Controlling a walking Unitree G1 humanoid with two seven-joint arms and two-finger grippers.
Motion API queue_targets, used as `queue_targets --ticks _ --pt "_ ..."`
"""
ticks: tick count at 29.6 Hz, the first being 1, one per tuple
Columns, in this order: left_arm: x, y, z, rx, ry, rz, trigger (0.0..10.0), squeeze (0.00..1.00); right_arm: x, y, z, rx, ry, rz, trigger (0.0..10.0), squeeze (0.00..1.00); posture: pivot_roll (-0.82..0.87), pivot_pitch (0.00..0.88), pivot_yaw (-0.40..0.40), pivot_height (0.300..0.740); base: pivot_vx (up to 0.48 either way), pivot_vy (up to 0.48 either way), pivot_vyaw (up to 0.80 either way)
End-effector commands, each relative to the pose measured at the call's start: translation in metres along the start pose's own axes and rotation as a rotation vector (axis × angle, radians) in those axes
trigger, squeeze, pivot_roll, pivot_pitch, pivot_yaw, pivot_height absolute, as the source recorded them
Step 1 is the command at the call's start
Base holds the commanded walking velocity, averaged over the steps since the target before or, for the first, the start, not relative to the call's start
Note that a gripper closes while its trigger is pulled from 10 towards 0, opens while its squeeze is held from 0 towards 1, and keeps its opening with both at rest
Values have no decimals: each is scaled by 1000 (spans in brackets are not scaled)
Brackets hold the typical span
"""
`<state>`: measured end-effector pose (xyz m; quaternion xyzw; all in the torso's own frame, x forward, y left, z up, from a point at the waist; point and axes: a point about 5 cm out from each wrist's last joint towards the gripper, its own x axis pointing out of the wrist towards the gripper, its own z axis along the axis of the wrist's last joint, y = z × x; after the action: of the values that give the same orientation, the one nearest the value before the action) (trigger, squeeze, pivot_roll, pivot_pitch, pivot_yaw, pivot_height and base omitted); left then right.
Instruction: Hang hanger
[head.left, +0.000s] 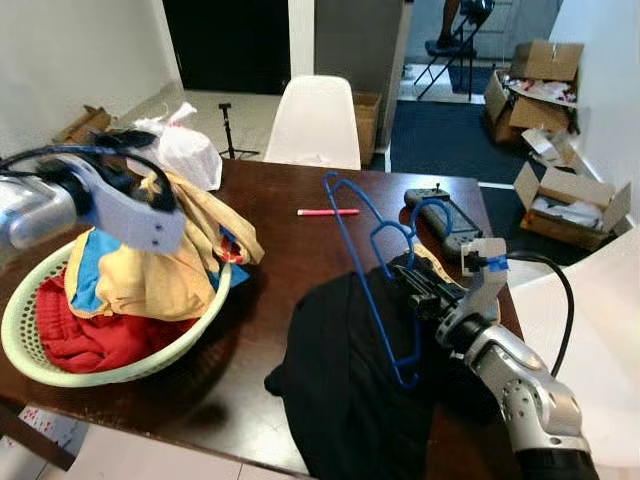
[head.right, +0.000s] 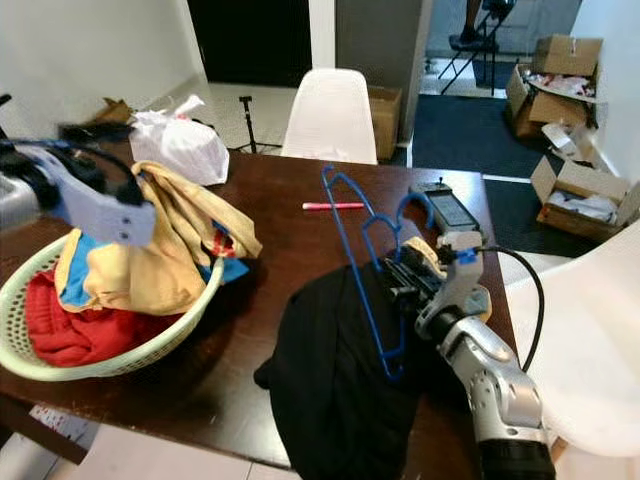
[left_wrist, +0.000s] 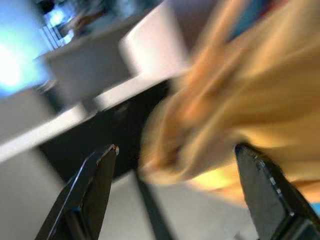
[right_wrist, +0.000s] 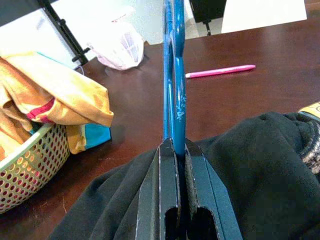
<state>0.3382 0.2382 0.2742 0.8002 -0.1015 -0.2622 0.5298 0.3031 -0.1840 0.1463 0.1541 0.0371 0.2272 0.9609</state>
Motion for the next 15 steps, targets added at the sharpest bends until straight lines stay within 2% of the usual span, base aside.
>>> queue_targets --ticks 1,4,12,15 --pt "2 -13 2 14 -61 -163 10000 0 -3 -2 -3 -6 13 -13 10000 0 9 21 19 740 0 0 0" --pt "0 -25 -2 73 -101 -332 10000 0 -5 -3 -3 -6 14 -15 10000 0 7 21 23 740 0 0 0" --pt "0 -39 -12 169 -110 -473 10000 0 -7 -5 -4 3 15 -19 10000 0 1 26 26 740 0 0 0" --pt "3 -31 -18 220 -88 -489 10000 0 -8 -5 -5 7 16 -18 10000 0 0 26 27 740 0 0 0"
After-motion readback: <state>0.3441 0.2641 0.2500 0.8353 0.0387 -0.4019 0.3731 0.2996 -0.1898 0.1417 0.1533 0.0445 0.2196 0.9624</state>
